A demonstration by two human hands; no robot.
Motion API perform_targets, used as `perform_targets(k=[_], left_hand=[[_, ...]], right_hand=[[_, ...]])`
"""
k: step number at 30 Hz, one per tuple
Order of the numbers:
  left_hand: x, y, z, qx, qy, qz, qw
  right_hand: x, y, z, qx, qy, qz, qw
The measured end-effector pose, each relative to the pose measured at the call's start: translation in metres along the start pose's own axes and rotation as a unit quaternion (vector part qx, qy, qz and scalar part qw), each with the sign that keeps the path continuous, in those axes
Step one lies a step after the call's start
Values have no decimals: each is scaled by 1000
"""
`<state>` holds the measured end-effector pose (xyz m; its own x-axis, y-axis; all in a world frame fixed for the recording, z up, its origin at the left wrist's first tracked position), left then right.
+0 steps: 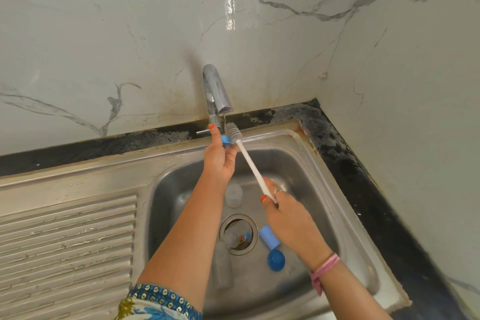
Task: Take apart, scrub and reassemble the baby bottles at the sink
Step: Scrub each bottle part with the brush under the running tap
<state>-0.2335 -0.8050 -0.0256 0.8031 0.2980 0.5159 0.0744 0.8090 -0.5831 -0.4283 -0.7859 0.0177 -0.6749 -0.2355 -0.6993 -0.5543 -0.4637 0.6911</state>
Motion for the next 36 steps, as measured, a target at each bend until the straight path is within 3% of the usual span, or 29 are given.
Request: perform_targets(k=[7,15,20,25,30,36], left_hand=[[8,-3,-2,1,-13,-1,1000],[-11,-3,4,-45,25,8,999],[-6,12,-2,4,16,65,998],[-6,14,-1,-25,28,-4,999],[-1,6,2,-65,37,-119,990],[2,11,-4,-5,13,-55,998]], right_hand=[[-4,-6,14,-4,29,-6,1000],[2,-4,-10,-15,-24,-67,997],[3,-17,1,-29,-14,-68,997],[7,-8,-12,-42,-38,-100,993],[3,3,-22,-21,-9,-56,998],[9,-11,2,2,6,1,1000]])
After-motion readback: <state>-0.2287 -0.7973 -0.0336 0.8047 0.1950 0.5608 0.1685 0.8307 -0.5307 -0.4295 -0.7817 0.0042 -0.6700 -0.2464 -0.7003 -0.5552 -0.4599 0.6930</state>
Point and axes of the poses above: each hand's wrist, its own z-axis away from the middle knuckle, its own y-axis out of the back of the hand, x = y × z, the point moved 10 cm from there along -z, towards the middle knuckle, and after that the axes turned 7 degrees about x, right-handed, at the moved point
